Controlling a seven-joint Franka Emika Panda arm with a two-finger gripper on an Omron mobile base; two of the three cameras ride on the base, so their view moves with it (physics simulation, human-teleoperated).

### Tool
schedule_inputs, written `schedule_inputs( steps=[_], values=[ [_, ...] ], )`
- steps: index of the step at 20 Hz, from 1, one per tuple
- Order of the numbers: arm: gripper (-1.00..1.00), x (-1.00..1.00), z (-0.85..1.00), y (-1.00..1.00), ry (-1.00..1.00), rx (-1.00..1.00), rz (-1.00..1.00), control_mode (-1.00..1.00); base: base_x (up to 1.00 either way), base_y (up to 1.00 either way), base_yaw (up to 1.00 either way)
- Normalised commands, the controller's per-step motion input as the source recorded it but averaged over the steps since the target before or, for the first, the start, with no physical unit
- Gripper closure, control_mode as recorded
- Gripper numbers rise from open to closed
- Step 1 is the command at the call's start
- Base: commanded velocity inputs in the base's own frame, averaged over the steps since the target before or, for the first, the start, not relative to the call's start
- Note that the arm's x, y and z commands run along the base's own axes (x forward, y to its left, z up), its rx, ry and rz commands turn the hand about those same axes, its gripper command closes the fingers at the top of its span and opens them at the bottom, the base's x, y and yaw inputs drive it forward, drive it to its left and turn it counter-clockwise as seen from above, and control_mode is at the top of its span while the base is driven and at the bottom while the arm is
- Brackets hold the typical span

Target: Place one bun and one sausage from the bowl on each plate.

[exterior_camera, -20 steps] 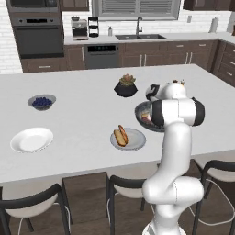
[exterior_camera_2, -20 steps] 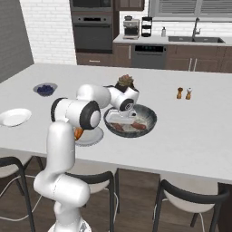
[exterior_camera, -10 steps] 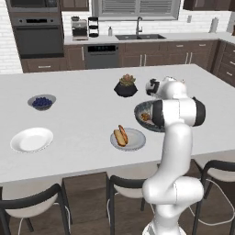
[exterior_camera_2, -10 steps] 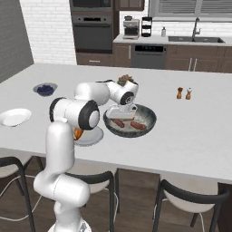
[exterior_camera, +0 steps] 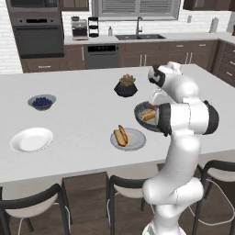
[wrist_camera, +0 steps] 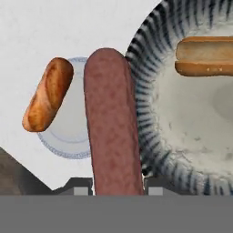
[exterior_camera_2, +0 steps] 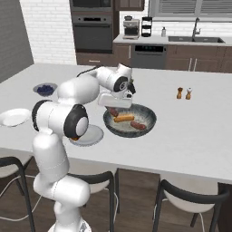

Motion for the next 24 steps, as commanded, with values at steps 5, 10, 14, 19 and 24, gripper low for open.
schedule_inputs(
  steps=[5,10,14,19,24],
  values=[
    [1.00,-0.88,0.10,0.77,-0.01,-0.06,-0.43,-1.00,0.00,0.00,0.00],
    [1.00,-0.53,-0.05,0.89,0.03,-0.16,-0.43,-1.00,0.00,0.00,0.00],
    [1.00,-0.08,-0.30,0.88,0.03,-0.25,-0.41,-1.00,0.00,0.00,0.00],
    [1.00,0.20,-0.39,0.14,0.13,-0.09,-0.10,-1.00,0.00,0.00,0.00],
    [1.00,0.56,-0.17,-0.01,0.05,0.00,-0.02,-1.00,0.00,0.00,0.00]
  ],
)
